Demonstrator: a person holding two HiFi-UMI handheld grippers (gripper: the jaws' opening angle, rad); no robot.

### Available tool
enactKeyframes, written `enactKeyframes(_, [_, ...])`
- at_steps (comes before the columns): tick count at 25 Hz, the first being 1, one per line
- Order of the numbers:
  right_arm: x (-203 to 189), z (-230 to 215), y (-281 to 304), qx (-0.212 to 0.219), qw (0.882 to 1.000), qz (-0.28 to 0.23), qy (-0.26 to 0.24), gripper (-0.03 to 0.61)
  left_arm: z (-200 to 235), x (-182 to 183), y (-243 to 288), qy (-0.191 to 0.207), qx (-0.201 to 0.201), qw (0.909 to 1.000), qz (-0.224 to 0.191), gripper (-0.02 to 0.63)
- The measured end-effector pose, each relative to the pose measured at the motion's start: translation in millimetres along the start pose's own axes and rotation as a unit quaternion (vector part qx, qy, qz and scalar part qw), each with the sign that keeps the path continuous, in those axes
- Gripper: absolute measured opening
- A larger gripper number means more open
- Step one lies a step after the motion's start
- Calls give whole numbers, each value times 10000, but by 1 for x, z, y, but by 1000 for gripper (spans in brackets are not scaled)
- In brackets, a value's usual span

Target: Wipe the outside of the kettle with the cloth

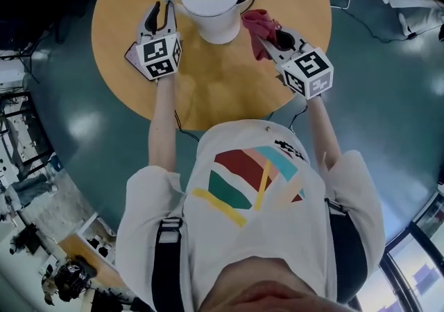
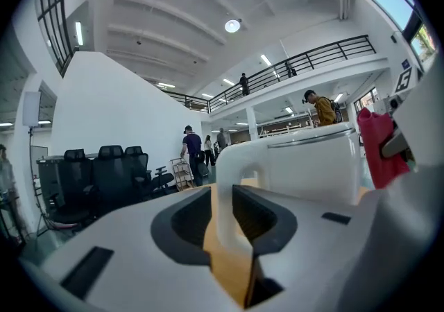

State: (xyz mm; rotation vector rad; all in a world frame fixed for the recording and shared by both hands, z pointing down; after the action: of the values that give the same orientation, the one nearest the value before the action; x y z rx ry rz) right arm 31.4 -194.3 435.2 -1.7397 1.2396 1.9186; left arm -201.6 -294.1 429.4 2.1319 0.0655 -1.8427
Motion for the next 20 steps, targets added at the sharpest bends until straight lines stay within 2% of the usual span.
enactKeyframes(4, [8, 3, -2, 75, 9996, -276, -52, 38, -16, 8, 17, 171, -80, 9998, 24, 62])
enactKeyframes(8, [13, 11, 13, 60, 9990, -325, -297, 39, -17, 13, 27, 13, -62, 10000, -9, 55])
enactKeyframes(12, [15, 11, 32, 57, 9984, -330, -446, 39, -12, 15, 14, -331, 101, 9991, -255, 55])
enactKeyframes(15, [11, 4, 37, 78, 9988, -353, -338, 38, -14, 22, -5, -576, 208, 9967, -539, 56])
enactKeyframes(20, [11, -13, 34, -95, 9987, -503, 72, 38, -28, 45, -28, -880, 7, 9922, -878, 56])
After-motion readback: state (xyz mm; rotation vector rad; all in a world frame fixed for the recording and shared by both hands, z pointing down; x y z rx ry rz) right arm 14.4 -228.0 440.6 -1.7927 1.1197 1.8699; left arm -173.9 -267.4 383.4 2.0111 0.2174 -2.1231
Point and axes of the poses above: the fingertips, and each gripper's own axes: y forward along the fingers, z to its left, x out of its top, the point moved 2 cm from there along -y, backward along the fingers, and after that the axes turned 3 degrees about z, right-handed, at the moved point
